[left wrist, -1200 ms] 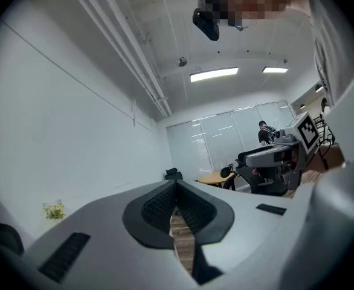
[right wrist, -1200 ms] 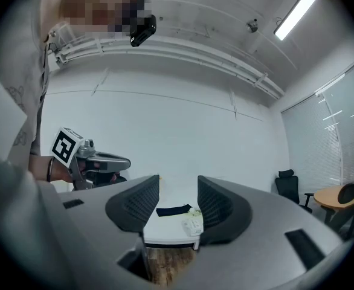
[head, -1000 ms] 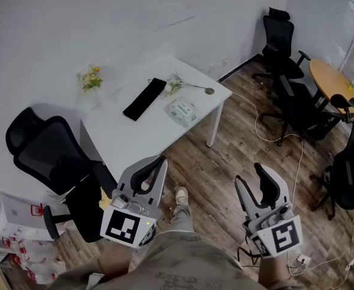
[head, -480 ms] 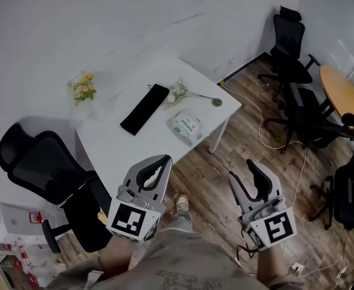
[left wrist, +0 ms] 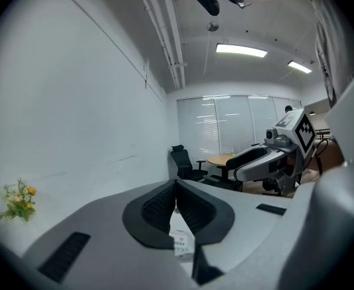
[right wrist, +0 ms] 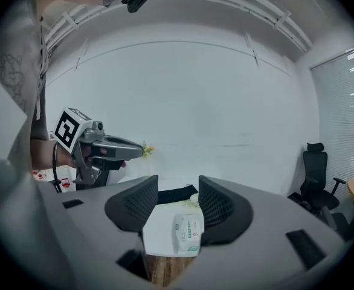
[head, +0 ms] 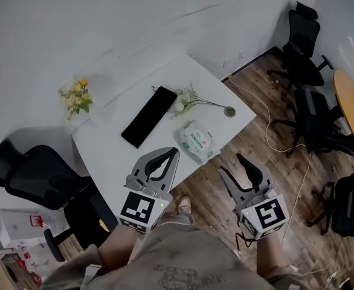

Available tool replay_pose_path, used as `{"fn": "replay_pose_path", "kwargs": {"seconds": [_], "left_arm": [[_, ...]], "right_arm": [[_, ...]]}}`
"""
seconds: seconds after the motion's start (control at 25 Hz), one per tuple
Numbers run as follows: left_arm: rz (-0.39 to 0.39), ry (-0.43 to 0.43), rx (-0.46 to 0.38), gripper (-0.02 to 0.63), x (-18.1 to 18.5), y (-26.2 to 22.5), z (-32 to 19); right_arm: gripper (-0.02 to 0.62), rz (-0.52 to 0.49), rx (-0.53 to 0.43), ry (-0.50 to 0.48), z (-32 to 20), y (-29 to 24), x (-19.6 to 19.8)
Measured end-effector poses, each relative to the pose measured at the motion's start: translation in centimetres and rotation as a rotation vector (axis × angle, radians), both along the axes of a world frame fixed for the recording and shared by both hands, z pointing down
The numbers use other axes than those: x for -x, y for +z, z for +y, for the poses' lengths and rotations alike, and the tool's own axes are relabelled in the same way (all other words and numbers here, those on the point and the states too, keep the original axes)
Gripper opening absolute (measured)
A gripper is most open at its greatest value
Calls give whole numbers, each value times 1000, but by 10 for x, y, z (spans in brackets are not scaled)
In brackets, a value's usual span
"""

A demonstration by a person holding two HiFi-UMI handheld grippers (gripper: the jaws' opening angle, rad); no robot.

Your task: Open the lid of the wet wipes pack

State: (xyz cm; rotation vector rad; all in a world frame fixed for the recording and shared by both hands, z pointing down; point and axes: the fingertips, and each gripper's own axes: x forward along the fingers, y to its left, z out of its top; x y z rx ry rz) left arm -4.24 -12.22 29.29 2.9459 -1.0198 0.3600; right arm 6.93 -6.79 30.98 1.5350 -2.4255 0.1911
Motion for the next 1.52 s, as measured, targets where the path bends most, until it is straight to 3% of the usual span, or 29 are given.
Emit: {"fn": "replay_pose_path", "kwargs": {"seconds": [0.24,0.84,1.52], "left_arm": [[-32,3,35,20,0,21,-38],[-83,-117,167,20,-11,73,-70],[-194,-159,398,20,-29,216,-100]], "right_arm": [[206,0,39,-12,-45,20,-1],[209,20,186,-131,-107,90,-2],[249,131,372,-230,-149,234,25]]}}
